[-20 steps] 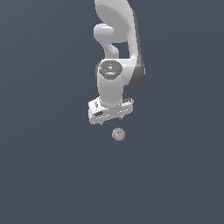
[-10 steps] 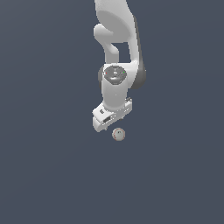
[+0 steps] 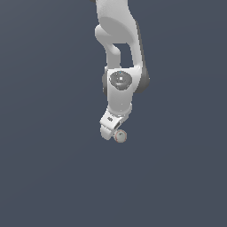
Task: Pick up the object and move it to a goal position.
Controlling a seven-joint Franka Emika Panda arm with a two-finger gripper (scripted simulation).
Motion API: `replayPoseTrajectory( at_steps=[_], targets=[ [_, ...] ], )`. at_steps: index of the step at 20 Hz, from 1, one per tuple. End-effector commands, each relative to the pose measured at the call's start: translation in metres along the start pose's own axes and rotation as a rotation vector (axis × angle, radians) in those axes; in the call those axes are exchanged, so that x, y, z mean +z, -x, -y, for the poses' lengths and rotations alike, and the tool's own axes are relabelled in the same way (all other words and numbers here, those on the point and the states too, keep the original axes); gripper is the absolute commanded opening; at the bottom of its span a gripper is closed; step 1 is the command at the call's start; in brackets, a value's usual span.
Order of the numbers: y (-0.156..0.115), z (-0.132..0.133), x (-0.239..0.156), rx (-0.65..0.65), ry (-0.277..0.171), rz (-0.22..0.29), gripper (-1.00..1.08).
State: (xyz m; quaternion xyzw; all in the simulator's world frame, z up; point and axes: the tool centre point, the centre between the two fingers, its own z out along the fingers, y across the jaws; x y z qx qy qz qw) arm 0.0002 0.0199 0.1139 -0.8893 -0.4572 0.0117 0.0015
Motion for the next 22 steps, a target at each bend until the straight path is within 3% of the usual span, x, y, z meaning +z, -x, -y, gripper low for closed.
replayPoseTrajectory(
  at_steps=[1, 12, 22],
  targets=[
    [-0.004, 0.001, 0.003, -0.079, 0.003, -0.003, 1.00],
    [-0.016, 0.003, 0.013, -0.328, 0.014, -0.014, 1.00],
    [-0.019, 0.003, 0.016, -0.387, 0.017, -0.016, 1.00]
  ],
)
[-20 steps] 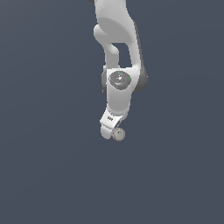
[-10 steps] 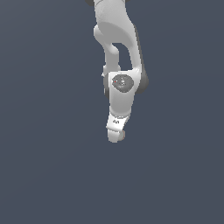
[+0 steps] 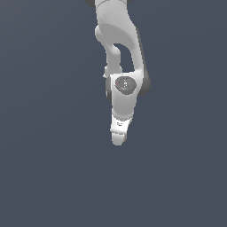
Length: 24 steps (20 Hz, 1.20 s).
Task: Pick up the object and move it to a goal position.
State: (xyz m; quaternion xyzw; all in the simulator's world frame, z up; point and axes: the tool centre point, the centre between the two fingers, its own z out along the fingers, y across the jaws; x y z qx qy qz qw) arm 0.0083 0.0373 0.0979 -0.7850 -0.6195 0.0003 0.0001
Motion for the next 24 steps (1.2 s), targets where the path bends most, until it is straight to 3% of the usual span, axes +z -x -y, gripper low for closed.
replayPoseTrajectory(
  at_steps=[1, 17, 18, 24],
  targets=[
    [0.000, 0.000, 0.000, 0.000, 0.000, 0.000, 1.00],
    [0.000, 0.000, 0.050, -0.005, 0.000, 0.000, 1.00],
    [0.000, 0.000, 0.050, -0.005, 0.000, 0.000, -1.00],
    [0.000, 0.000, 0.050, -0.005, 0.000, 0.000, -1.00]
  ],
)
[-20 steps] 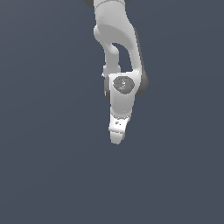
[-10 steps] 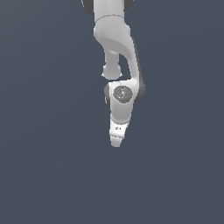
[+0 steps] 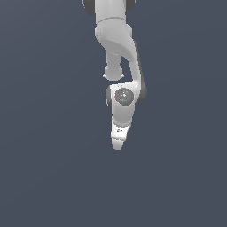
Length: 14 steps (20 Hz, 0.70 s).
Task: Pick up the object and move it to a goal position.
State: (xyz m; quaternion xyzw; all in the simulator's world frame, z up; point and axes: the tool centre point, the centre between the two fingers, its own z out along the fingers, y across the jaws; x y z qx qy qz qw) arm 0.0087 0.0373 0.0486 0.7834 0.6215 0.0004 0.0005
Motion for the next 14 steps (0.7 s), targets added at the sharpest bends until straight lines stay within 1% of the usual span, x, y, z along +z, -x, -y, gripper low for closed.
replayPoseTrajectory(
  at_steps=[1, 8, 14],
  targets=[
    [0.000, 0.001, 0.001, 0.000, -0.001, 0.000, -1.00],
    [-0.001, 0.001, -0.004, 0.000, 0.000, 0.000, -1.00],
    [-0.004, 0.007, -0.027, 0.000, 0.000, 0.001, -1.00]
  ],
)
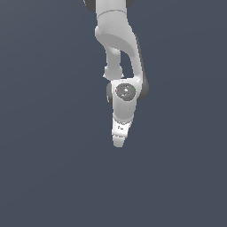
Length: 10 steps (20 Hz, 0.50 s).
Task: Pick up the object and move it to a goal position.
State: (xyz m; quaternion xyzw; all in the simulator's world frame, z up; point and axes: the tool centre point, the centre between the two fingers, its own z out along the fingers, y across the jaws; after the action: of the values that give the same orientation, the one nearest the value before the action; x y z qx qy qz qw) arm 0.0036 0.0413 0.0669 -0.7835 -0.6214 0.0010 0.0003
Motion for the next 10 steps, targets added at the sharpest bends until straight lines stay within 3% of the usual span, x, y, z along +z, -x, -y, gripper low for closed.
replayPoseTrajectory(
  at_steps=[1, 10],
  targets=[
    [-0.002, 0.002, -0.014, 0.000, 0.003, -0.001, -1.00],
    [-0.016, 0.021, -0.092, -0.002, 0.003, 0.001, -1.00]
  ],
)
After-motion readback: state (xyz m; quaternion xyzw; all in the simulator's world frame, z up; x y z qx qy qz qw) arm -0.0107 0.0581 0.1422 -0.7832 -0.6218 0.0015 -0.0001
